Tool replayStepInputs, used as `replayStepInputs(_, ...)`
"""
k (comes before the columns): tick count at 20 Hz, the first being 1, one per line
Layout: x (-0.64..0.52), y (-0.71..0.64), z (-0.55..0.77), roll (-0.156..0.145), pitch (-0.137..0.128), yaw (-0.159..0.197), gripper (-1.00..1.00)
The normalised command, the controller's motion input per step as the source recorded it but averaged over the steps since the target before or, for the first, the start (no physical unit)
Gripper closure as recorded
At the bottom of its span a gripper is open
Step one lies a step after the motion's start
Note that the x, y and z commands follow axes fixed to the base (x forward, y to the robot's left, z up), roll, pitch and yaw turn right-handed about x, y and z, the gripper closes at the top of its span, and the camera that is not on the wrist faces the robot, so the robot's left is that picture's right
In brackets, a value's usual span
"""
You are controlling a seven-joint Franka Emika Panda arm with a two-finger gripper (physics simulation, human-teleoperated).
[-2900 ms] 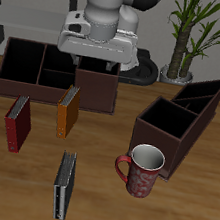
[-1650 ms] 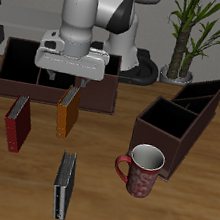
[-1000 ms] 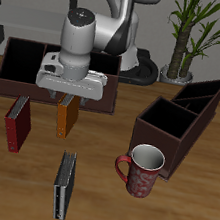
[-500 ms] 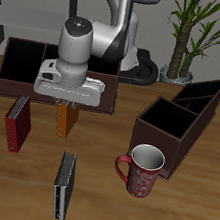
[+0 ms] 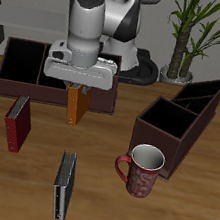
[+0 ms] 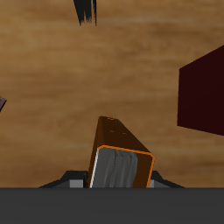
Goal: Place the orange book into the left desk caddy's left compartment
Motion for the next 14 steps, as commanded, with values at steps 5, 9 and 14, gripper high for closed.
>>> replayStepInputs(5,-0.2,0.47,0.92,0.022,-0.099,0.006,1.0)
replayStepInputs(9,-0.32,0.55,0.9,0.055,-0.102,0.025,1.0)
replayStepInputs(14,-0.41,0.48,0.71,0.039,-0.076,0.054,1.0)
